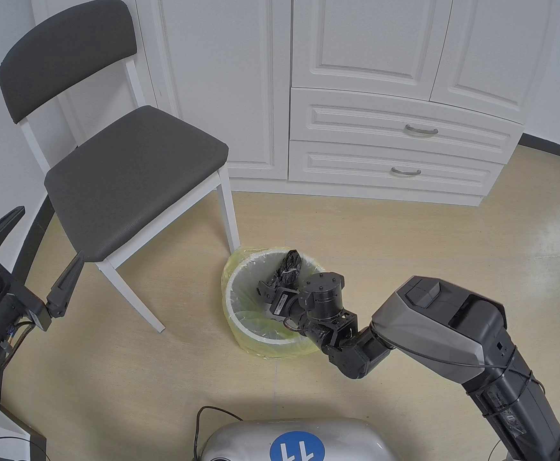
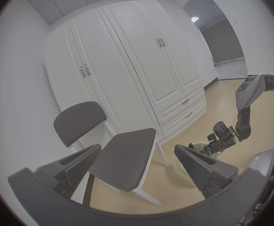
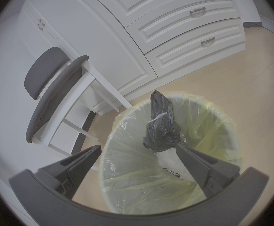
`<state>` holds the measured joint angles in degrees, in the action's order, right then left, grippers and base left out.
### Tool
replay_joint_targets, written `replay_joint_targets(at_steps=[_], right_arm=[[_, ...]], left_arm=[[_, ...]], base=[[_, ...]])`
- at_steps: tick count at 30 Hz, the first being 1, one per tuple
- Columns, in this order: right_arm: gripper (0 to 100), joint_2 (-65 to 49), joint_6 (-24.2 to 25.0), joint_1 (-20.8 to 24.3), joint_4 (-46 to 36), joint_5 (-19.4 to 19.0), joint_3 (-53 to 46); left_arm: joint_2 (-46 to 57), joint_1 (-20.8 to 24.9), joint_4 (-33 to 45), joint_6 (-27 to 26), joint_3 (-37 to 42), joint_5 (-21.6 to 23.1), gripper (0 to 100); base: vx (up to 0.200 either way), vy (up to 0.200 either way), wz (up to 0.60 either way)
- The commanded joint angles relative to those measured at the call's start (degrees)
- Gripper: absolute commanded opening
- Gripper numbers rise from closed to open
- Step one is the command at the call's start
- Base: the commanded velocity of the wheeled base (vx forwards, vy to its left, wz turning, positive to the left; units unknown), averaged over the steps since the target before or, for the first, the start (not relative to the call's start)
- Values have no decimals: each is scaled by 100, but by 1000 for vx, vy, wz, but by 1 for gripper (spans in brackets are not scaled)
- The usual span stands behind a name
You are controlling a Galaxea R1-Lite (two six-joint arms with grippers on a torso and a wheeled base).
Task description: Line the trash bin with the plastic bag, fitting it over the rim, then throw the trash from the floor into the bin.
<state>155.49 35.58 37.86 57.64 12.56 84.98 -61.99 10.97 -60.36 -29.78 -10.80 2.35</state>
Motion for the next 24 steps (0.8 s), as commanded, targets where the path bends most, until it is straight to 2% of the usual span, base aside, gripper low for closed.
replay_joint_targets(at_steps=[1, 6, 7, 14, 17, 20, 21, 22, 24], right_arm=[[100, -564, -34, 54, 222, -8, -465], [100, -1153, -166, 160, 424, -34, -922], [100, -1548, -421, 213, 450, -34, -1230], [100, -2216, -1150, 318, 556, -60, -2003], [100, -2234, -1625, 248, 802, -52, -2135], [100, -2269, -2310, 151, 942, 36, -2381], [100, -2269, -2346, 151, 942, 36, -2398], [100, -2322, -2776, 134, 995, 159, -2565], [100, -2330, -3189, 116, 1188, 370, -2794]], left_arm=[[-6, 1, -3, -1, -1, 2, 100], [-6, 1, -3, -1, -1, 2, 100], [-6, 1, -3, -1, -1, 2, 100], [-6, 1, -3, -1, -1, 2, 100], [-6, 1, -3, -1, -1, 2, 100], [-6, 1, -3, -1, -1, 2, 100], [-6, 1, -3, -1, -1, 2, 100], [-6, 1, -3, -1, -1, 2, 100], [-15, 1, -3, -1, -1, 2, 100]], base=[[0, 0, 0], [0, 0, 0], [0, 0, 0], [0, 0, 0], [0, 0, 0], [0, 0, 0], [0, 0, 0], [0, 0, 0], [0, 0, 0]])
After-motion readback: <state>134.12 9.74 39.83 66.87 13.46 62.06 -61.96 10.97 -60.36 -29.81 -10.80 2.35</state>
